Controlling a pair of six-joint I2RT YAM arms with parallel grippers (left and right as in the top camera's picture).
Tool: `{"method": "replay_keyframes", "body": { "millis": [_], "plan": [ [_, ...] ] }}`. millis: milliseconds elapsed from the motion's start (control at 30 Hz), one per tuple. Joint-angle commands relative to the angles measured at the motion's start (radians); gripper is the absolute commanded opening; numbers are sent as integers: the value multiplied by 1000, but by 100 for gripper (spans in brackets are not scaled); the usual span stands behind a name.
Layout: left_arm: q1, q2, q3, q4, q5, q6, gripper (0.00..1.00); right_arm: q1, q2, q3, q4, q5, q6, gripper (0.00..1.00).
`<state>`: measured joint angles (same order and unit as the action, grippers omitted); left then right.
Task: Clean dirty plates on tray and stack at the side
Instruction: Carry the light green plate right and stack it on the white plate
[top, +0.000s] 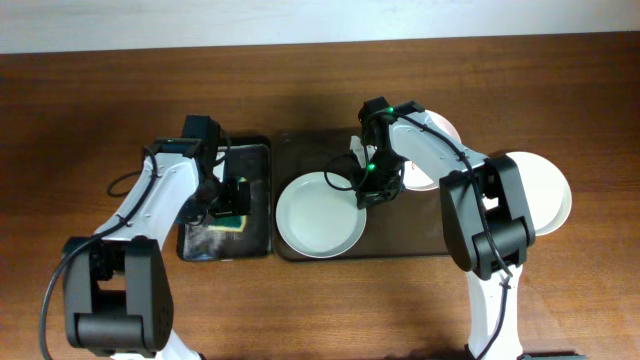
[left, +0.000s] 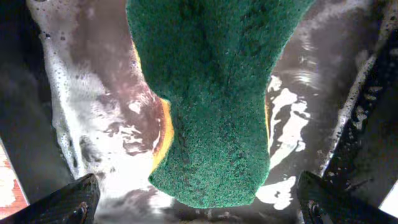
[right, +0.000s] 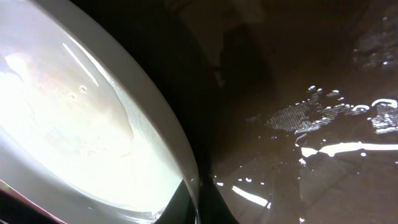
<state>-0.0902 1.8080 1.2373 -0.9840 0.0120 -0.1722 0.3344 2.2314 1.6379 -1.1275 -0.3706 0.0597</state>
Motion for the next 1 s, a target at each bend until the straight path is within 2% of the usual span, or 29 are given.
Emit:
{"method": "replay_keyframes", "body": {
  "millis": [0, 133, 267, 300, 500, 600, 800, 833, 900, 967],
  "plan": [
    [3, -13, 11, -2, 11, 5, 99, -2, -58, 3, 5, 95, 5, 4],
    [3, -13, 11, 7, 11, 6, 99, 0, -265, 6, 5, 361, 37, 4],
    [3, -13, 11, 41, 11, 6, 100, 53, -410, 6, -24, 781, 80, 4],
    [3, -13, 11, 48, 11, 6, 100, 105, -419, 6, -37, 909, 113, 4],
    [3, -13, 11, 48, 11, 6, 100, 330, -419, 6, -47, 1280, 265, 4],
    [3, -13, 11, 55, 11, 6, 100, 413, -419, 6, -42, 1441, 288, 4],
    [3, -13, 11, 55, 11, 6, 100, 433, -419, 6, -42, 1452, 302, 4],
    [3, -13, 11, 55, 11, 6, 100, 424, -419, 6, -42, 1427, 343, 4],
    [3, -13, 11, 55, 11, 6, 100, 361, -419, 6, -32, 1234, 376, 4],
    [3, -13, 11, 55, 11, 6, 100, 229, -421, 6, -32, 1013, 421, 4]
  ]
}}
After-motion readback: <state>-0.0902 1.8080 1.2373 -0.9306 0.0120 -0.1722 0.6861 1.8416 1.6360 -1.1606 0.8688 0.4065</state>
